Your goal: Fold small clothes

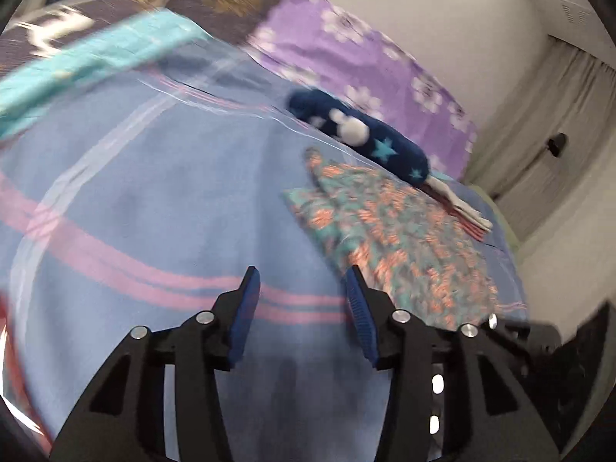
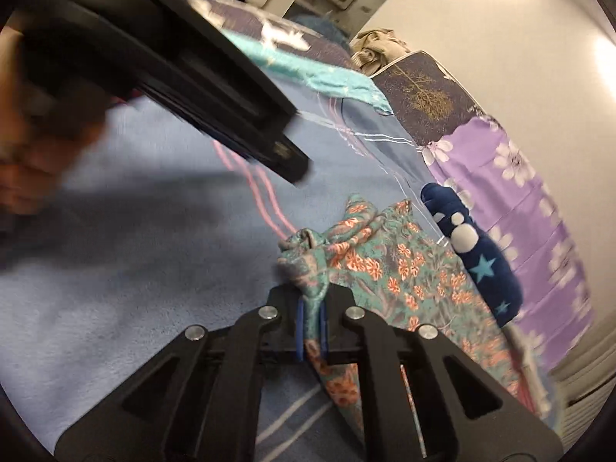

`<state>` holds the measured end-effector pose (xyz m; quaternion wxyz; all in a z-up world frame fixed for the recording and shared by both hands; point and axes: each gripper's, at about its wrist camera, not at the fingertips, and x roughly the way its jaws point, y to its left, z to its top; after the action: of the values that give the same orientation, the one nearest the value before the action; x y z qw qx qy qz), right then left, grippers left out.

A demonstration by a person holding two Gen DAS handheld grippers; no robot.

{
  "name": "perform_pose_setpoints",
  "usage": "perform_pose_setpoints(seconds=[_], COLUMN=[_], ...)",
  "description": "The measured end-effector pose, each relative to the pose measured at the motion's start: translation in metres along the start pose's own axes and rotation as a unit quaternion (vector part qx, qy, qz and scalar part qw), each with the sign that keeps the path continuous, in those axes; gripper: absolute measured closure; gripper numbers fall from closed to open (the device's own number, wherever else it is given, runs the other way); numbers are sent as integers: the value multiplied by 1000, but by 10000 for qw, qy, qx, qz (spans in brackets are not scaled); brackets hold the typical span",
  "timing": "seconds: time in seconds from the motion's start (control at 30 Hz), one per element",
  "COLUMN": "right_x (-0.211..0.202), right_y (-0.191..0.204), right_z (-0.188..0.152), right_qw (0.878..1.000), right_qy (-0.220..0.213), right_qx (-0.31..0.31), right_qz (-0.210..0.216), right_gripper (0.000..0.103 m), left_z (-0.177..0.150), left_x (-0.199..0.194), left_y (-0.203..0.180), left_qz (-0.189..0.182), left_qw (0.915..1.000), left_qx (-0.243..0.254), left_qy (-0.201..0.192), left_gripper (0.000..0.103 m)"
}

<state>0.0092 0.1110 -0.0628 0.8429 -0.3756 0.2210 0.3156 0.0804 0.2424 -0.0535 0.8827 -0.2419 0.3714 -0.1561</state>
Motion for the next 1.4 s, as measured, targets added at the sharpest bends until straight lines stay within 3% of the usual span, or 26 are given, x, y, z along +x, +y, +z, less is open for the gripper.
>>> perform_pose_setpoints(seconds=[0.07, 0.17, 0.2, 0.23, 0.3, 0.33, 0.4, 0.43, 0.5, 0.57, 0.6, 0.63, 0.67, 0.77, 0.9, 0.97, 1.03, 1.2, 1.23, 1.3, 1.33, 1.4], right_x=[4, 5, 4, 3, -4, -7, -6, -1, 8, 5, -3, -11, -15, -28, -23, -12, -9, 8, 11, 16, 18, 22], right_y=[-3, 0, 2, 1, -4, -6, -11, -11, -7, -5, -4, -5, -5, -7, -12, -12, -8, 3, 3, 3, 2, -1], right_z=[-2, -1, -1, 0, 2, 3, 3, 1, -4, -6, -7, -9, -10, -17, -31, -35, -33, -19, -17, -14, -13, -12], right_qw=[9999, 10000, 10000, 10000, 9993, 9987, 9978, 9974, 9960, 9963, 9963, 9964, 9968, 9985, 9969, 9948, 9953, 9968, 9965, 9962, 9960, 9958], right_qy=[84, 72, 66, 66, 19, -32, -37, 34, 256, 214, 111, 6, -42, -18, 449, 683, 688, 692, 708, 720, 722, 712], right_qx=[54, -13, -5, 54, 333, 456, 552, 561, 588, 558, 540, 526, 507, 362, 555, 656, 636, 349, 355, 381, 443, 498], right_qz=[116, 34, 17, 38, 167, 206, 366, 453, 616, 623, 662, 661, 622, 422, 334, 362, 249, -188, -284, -311, -297, -273], right_gripper=[98, 98, 98, 97, 97, 97, 97, 97, 96, 90, 83, 76, 64, 59, 54, 54, 52, 43, 41, 39, 39, 41], left_z=[19, 38, 41, 47, 58, 63, 67, 66, 62, 55, 52, 50, 48, 42, 35, 29, 30, 45, 48, 54, 56, 61], left_x=[34, 85, 91, 96, 96, 85, 75, 76, 81, 84, 83, 81, 79, 71, 76, 90, 95, 109, 112, 120, 125, 134], left_y=[4, 11, 11, 10, 5, -8, -19, -18, -7, 8, 13, 17, 19, 14, 3, -2, -9, -6, -6, -10, -10, -3], left_qz=[-293, -681, -683, -700, -1002, -1080, -841, -515, -158, -157, -215, -261, -287, -564, -931, -904, -869, -906, -882, -695, -618, -727], left_qw=[9988, 9930, 9934, 9936, 9910, 9929, 9963, 9984, 9995, 9987, 9979, 9972, 9965, 9963, 9934, 9931, 9942, 9935, 9937, 9958, 9962, 9949], left_qx=[-152, -589, -609, -625, -772, -473, -92, -43, -200, -487, -605, -703, -774, -621, -430, -309, -89, -231, -244, -111, -86, -317], left_qy=[359, 769, 690, 621, 444, 128, -172, -212, -165, -58, -17, 46, 124, 198, 507, 682, 621, 653, 644, 586, 611, 620], left_gripper=[48, 50, 61, 99, 98, 99, 100, 100, 101, 100, 98, 87, 67, 50, 39, 33, 28, 28, 30, 53, 71, 81])
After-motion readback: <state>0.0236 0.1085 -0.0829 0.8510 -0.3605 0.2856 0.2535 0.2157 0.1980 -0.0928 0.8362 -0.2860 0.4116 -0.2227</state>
